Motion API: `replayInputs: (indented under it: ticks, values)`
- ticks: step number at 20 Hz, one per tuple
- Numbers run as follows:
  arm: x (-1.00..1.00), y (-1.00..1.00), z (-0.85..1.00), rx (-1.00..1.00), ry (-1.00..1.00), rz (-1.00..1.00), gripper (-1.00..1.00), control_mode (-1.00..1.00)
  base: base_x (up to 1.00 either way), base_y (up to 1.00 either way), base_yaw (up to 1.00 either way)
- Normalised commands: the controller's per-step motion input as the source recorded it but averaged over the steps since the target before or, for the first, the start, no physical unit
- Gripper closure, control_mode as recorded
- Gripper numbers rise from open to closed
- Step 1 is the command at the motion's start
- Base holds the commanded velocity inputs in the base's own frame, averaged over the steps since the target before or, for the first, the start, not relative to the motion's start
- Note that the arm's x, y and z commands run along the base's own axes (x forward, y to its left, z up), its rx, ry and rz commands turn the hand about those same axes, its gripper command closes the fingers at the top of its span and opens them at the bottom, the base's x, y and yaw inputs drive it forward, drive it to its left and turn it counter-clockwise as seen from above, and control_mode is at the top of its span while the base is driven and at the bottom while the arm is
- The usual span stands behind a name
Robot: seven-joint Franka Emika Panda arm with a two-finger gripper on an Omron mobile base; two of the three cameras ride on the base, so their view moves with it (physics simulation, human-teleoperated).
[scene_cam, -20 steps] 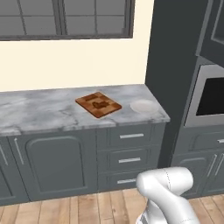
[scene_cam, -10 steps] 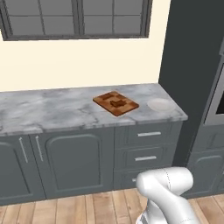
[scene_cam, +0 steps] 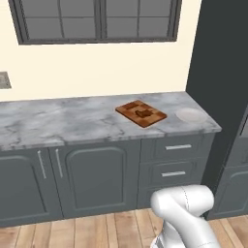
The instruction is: Pick the chicken drumstick from the plate and place it on the cutting board. Then pick the condiment bottle from the cabinet and place it next to the cutting board.
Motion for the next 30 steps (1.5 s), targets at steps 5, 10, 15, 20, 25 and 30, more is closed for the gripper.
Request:
replayInputs:
  ticks: [5, 10, 15, 20, 25, 30]
  values:
    - [0.00, 0.00, 0.00, 0.00, 0.00, 0.00, 1.00, 1.00, 0.00, 0.35, 0.00]
    - [0.00, 0.00, 0.00, 0.00, 0.00, 0.00, 1.00, 1.00, 0.09, 0.29, 0.00]
    - [0.00, 0.00, 0.00, 0.00, 0.00, 0.00, 1.00, 1.00, 0.37, 0.26, 0.00]
    - [0.00, 0.00, 0.00, 0.00, 0.00, 0.00, 1.00, 1.00, 0.56, 0.22, 0.00]
    - [0.00, 0.00, 0.00, 0.00, 0.00, 0.00, 1.00, 1.00, 0.52, 0.23, 0.00]
    - [0.00, 0.00, 0.00, 0.00, 0.00, 0.00, 1.00, 1.00, 0.31, 0.26, 0.00]
